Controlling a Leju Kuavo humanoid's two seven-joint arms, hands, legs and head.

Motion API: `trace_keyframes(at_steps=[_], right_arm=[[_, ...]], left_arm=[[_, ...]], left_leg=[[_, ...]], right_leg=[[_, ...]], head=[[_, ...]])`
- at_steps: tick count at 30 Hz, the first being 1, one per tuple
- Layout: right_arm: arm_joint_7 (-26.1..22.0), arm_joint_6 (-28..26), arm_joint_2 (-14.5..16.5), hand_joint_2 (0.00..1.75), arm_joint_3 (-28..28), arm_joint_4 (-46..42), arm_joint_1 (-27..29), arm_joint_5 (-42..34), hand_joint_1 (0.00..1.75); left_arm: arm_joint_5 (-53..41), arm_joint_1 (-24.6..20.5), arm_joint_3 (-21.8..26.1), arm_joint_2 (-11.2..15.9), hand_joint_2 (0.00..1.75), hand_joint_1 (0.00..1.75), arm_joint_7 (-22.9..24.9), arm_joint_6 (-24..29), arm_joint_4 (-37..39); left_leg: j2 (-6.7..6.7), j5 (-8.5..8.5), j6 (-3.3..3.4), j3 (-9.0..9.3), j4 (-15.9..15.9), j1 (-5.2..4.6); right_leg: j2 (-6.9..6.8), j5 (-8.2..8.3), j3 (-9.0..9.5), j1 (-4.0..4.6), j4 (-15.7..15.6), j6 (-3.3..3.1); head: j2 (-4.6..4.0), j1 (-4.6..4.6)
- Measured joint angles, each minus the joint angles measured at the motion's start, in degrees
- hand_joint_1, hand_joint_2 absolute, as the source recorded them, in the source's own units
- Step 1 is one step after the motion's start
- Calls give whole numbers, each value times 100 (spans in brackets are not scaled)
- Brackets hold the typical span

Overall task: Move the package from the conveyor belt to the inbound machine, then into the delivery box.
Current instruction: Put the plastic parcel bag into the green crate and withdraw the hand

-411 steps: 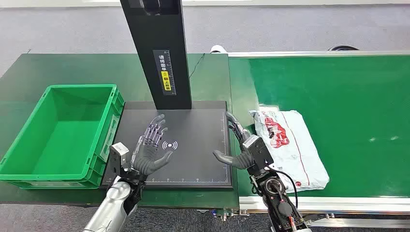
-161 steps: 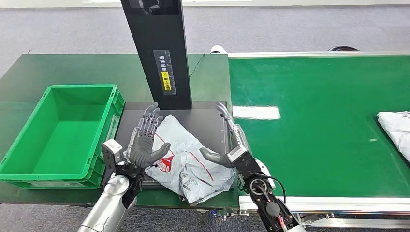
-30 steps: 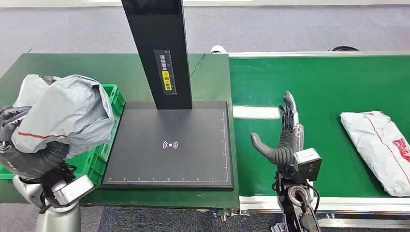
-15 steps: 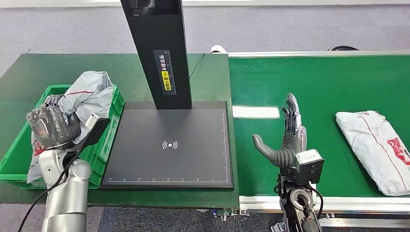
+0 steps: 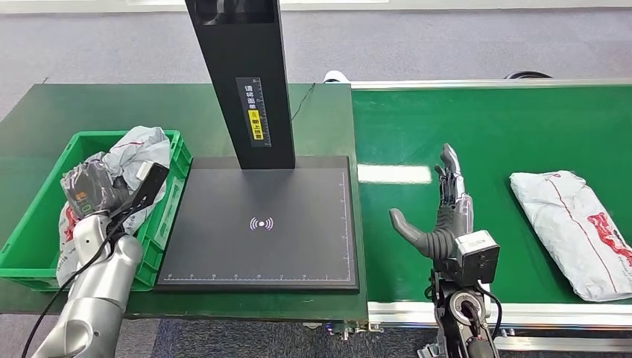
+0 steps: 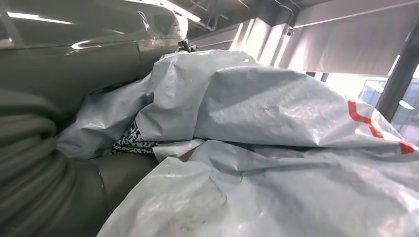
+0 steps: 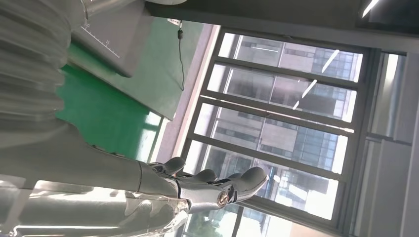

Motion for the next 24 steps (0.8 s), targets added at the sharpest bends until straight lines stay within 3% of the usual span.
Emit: trace_keyframes(at_steps=[3,4,14,24], right_arm=[[0,8,0,175,-20,0,19,8,0],[0,11,0,175,-25,0,23,8,0],[-2,48,2,175,-27,2,24,8,0],[-20,36,2,175,-27,32,20,7,0]], left_arm=[[64,-57,14,192,175,19,-51,1,129],[89,-66,29,244,175,1,-105,1,149],[530,-51,343,321,175,0,-1145,3,61],[1292,19,1007,-78,175,0,-2635,3,-419]], left_leg=[[1,1,-1,-1,1,1],[1,1,-1,-2,1,1],[-3,-1,0,-11,1,-2],[-5,-1,0,-11,2,-2]], right_leg=[[2,0,-2,1,1,-1],[2,0,-3,1,2,0],[-1,-1,-6,-3,0,2],[-2,-1,-6,-3,0,2]], head=[[0,-1],[0,-1],[0,1],[0,0]])
